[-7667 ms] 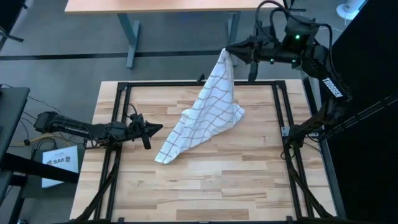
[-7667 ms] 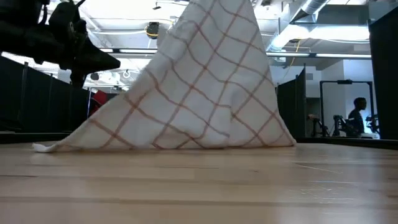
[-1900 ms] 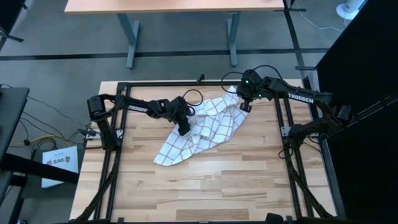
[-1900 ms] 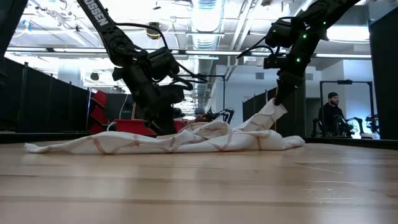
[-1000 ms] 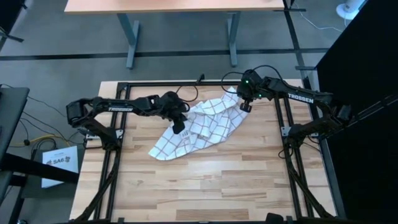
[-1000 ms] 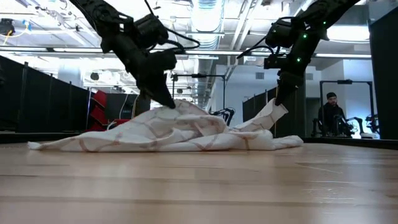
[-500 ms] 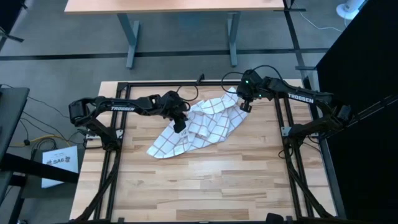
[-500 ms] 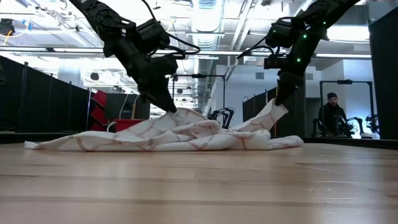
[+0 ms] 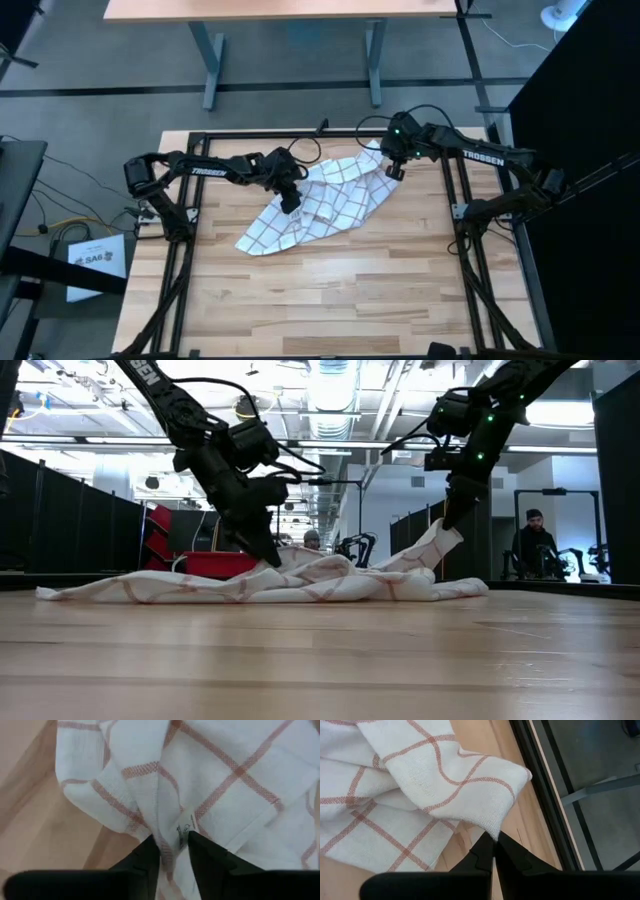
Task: Roll towel
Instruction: Fold the white patterned towel
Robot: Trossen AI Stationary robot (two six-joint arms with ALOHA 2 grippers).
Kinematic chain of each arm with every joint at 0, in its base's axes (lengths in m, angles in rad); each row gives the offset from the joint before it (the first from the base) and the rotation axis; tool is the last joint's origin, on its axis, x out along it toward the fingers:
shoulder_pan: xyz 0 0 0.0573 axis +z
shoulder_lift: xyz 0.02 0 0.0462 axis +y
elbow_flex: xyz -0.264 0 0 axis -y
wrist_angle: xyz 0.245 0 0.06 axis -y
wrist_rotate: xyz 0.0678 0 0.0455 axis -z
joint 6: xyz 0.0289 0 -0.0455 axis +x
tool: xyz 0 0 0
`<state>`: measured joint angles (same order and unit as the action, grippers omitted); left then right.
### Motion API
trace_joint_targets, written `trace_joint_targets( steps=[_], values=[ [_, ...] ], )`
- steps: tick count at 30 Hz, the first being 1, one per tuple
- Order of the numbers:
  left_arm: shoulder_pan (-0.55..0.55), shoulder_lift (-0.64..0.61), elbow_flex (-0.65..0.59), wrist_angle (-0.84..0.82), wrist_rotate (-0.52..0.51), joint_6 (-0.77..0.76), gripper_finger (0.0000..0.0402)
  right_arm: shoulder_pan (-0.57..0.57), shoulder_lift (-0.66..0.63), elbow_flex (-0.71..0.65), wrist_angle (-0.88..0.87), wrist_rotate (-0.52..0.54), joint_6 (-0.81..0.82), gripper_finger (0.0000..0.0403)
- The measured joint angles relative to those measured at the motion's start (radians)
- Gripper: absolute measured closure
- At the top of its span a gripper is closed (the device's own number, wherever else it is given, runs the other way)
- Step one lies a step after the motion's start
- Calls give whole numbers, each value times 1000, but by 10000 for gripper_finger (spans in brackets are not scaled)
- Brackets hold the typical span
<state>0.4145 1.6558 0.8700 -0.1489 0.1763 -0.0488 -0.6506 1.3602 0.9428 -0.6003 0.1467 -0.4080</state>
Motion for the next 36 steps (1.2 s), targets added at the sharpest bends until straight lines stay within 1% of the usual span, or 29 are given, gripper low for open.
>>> trace_joint_targets(
  steps=[2,4,6,11,13,18,22,28,31,34,36],
  values=[
    [0,-4,0,-1,-6,17,379,0,0,0,3,0,0,403],
    [-2,-26,0,-22,-9,18,394,0,0,0,0,0,0,403],
    [-10,-61,13,-75,-9,21,399,0,0,0,-4,0,-7,403],
    [-53,-191,111,-359,-70,74,400,5,0,0,-31,0,-33,403],
    [-61,-242,158,-463,-73,86,401,10,-4,1,-42,0,-44,403],
    [-63,-330,256,-623,-74,74,401,42,-18,39,-46,1,-70,403],
    [-64,-369,333,-724,-74,74,401,70,-19,114,-55,0,-75,403],
    [-64,-371,501,-960,-101,95,401,96,-19,268,-131,3,-88,403],
    [-64,-370,585,-1027,-132,101,401,100,-19,364,-190,17,-90,403],
    [-63,-371,669,-1081,-140,100,401,101,-19,457,-241,35,-89,403],
    [-63,-372,700,-1099,-139,94,401,101,-19,511,-266,38,-89,403]
  ],
)
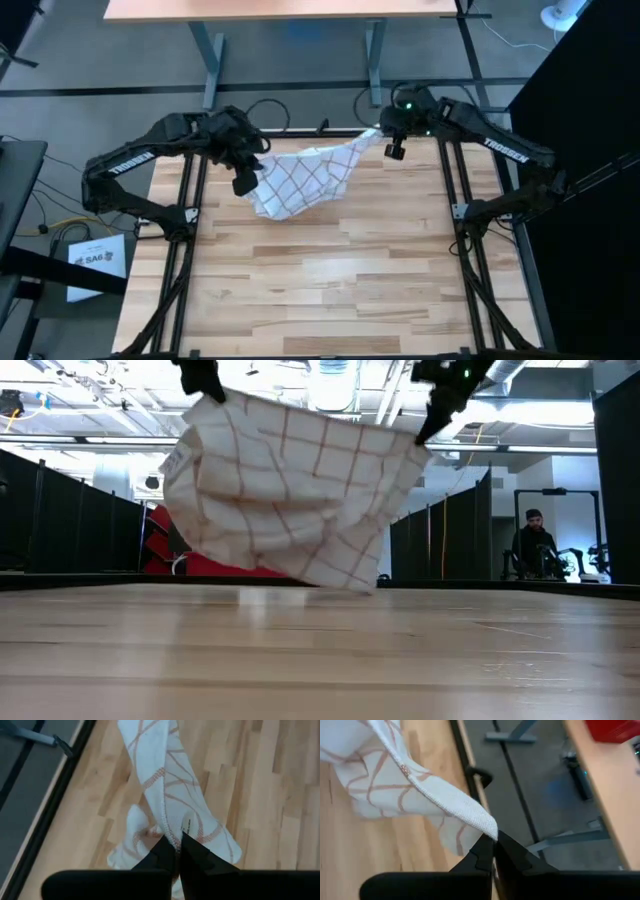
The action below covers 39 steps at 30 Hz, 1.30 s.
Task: Roll towel
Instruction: Fold the white patterned towel
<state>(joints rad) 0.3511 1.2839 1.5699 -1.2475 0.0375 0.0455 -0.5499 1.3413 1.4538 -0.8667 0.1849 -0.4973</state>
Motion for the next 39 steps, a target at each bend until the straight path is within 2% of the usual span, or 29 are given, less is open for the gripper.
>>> trace_joint_targets(
  steps=[4,10,13,14,16,18,20,23,26,31,39],
  values=[
    [0,1,16,-32,3,18,401,0,-1,62,-41,1,7,403],
    [-34,13,37,-8,-11,104,401,0,0,75,-85,0,22,403],
    [-41,15,46,-72,-189,124,401,-1,0,75,-99,0,26,403],
    [-26,23,46,-98,-175,107,401,-3,0,75,-101,0,26,403],
    [-29,31,41,-91,-71,105,401,-2,0,75,-103,0,27,403],
    [-60,27,13,-94,-90,124,401,-3,0,75,-105,0,26,403],
    [-50,36,5,-78,3,120,401,-12,1,75,-94,1,22,403],
    [-63,39,-15,-71,10,117,402,-14,0,75,-100,2,31,403],
    [-62,48,-17,-19,92,136,402,-27,3,73,-95,8,20,403],
    [-72,44,-17,34,53,120,395,-29,3,73,-116,11,32,403],
    [-69,45,-16,30,41,115,339,-32,2,73,-117,10,23,403]
  ],
)
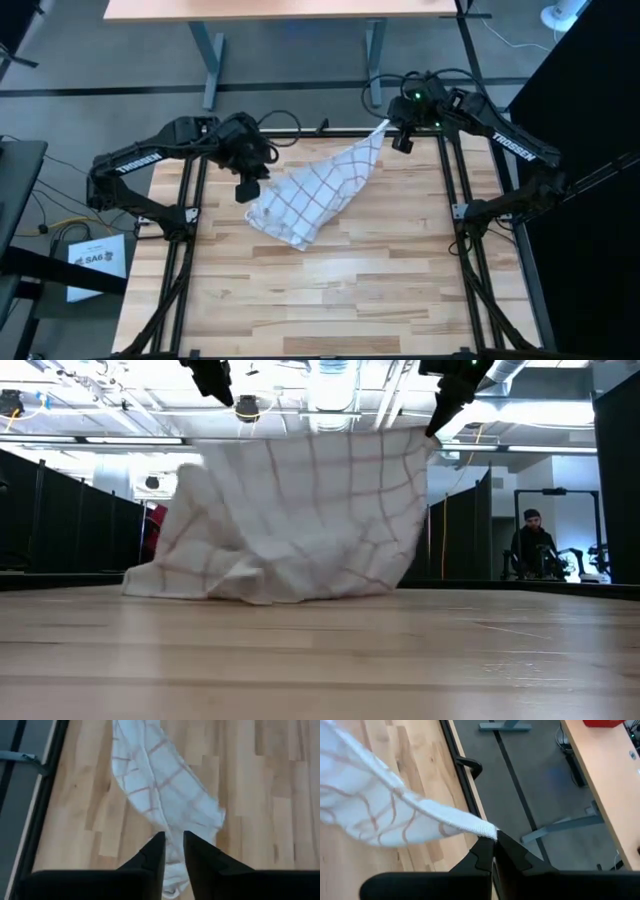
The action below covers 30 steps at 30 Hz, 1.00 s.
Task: Roll towel
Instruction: Fold the white patterned towel
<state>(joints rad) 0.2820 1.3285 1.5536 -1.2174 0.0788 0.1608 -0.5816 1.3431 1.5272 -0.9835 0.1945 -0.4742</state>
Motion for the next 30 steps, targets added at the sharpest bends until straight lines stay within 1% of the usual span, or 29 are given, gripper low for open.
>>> trace_joint_targets(
  steps=[3,6,8,11,13,15,20,21,23,26,28,30],
  values=[
    [0,0,0,-4,2,11,328,-3,-1,0,2,-3,-5,403],
    [1,1,-9,-6,-2,-23,330,-2,0,0,1,-3,-5,403],
    [0,14,-47,-1,-16,-34,334,-7,0,0,3,-2,-7,403],
    [0,67,-144,20,-43,-36,336,-13,0,0,3,-4,-12,403],
    [2,117,-192,79,-50,-20,336,-14,0,0,3,-4,-12,403],
    [24,152,-214,167,-48,9,337,-14,0,0,5,-4,-13,403],
    [109,247,-206,418,-27,90,337,-10,0,0,0,-4,-8,403],
    [132,265,-201,447,-18,106,337,-7,0,0,0,-4,-3,403],
    [185,307,-192,476,34,120,337,-4,0,0,-2,-4,-2,403],
    [260,397,-192,493,164,120,332,7,0,0,-14,-5,0,403],
    [284,450,-191,500,212,131,322,13,0,0,-21,-6,2,403],
    [290,495,-171,506,230,168,310,13,0,0,-23,-6,3,403]
  ],
)
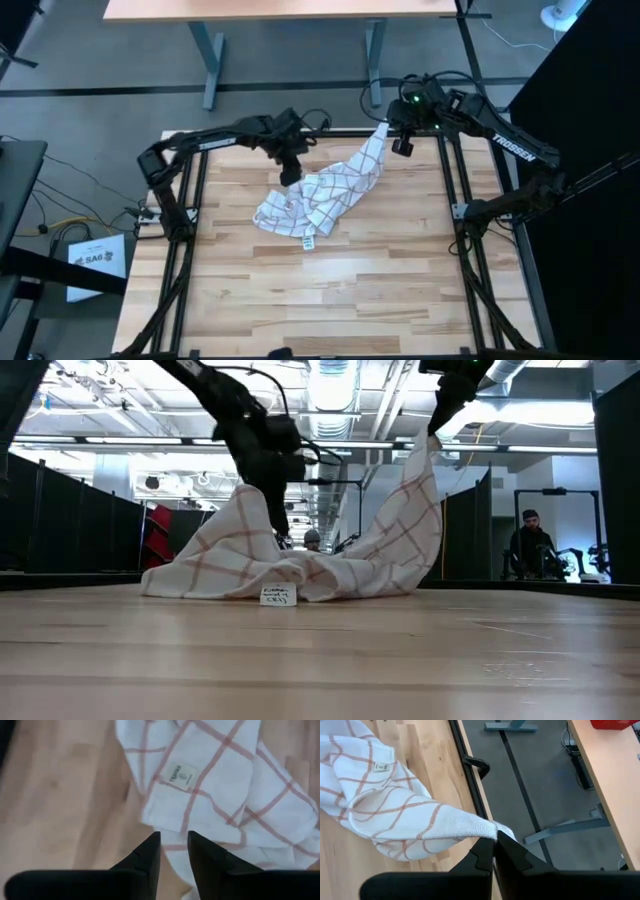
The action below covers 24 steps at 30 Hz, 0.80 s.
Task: Roll towel
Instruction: Fold the white patterned towel
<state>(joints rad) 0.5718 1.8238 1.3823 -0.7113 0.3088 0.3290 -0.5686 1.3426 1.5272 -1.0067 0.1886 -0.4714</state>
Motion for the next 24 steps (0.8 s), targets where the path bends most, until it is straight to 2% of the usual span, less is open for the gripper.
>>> trace_joint_targets(
  steps=[8,13,17,24],
  values=[
    [12,169,151,29,2,146,261,-1,0,0,-18,0,33,403],
    [13,283,256,-66,12,217,254,-1,0,0,-42,0,67,403],
    [13,327,316,-116,37,250,255,-1,0,0,-59,0,79,403],
    [12,338,322,-140,54,276,256,-1,0,0,-57,0,74,403]
  ],
)
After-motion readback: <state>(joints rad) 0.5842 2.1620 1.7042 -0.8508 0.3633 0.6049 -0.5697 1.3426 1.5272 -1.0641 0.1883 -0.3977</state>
